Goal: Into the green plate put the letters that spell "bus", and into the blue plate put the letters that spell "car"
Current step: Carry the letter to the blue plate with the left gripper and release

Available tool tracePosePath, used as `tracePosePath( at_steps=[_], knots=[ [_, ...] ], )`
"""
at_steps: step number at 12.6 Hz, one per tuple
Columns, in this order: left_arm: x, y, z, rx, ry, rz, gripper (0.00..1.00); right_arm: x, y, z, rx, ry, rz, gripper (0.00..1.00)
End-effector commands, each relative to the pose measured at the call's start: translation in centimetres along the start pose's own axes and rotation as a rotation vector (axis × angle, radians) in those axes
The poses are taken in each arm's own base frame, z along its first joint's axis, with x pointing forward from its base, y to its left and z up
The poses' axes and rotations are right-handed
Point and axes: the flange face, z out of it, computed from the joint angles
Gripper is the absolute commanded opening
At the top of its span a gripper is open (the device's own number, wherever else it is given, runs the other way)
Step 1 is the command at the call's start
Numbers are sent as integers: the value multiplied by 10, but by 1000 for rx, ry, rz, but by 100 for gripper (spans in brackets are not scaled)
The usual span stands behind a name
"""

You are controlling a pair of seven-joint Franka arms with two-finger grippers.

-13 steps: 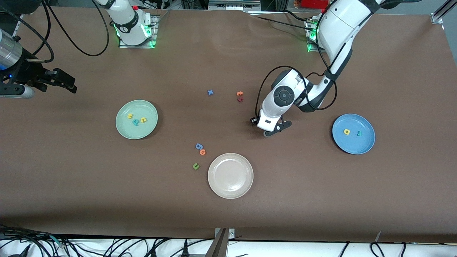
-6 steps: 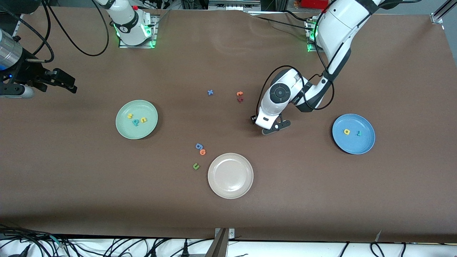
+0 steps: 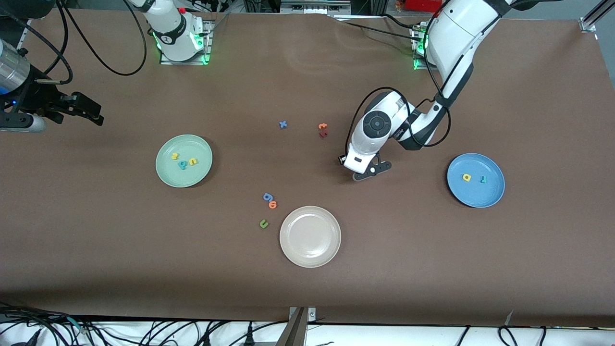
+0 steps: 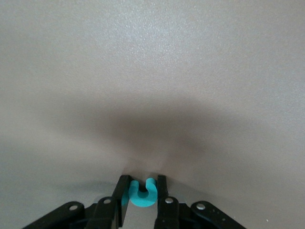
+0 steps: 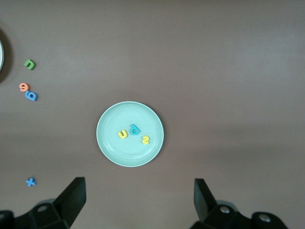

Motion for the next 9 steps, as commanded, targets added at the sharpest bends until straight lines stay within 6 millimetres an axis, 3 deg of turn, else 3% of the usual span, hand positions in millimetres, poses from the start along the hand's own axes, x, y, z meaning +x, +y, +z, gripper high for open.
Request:
tracePosePath(
  at_steps=[1, 3, 5, 7, 9],
  knots=[
    [9, -16, 1, 30, 13, 84, 1, -3, -1, -7, 3, 9, -2, 100],
    [41, -47, -36, 75, 3, 186, 2, -3, -1, -7, 3, 9, -1, 100],
    [75, -91, -77, 132, -24, 313, 3, -3, -1, -7, 3, 9, -1, 100],
    [108, -138, -105, 158, -52, 439, 4, -3, -1, -7, 3, 11, -2, 100],
    [142, -190, -121, 171, -67, 530, 5, -3, -1, -7, 3, 9, -2, 100]
  ],
)
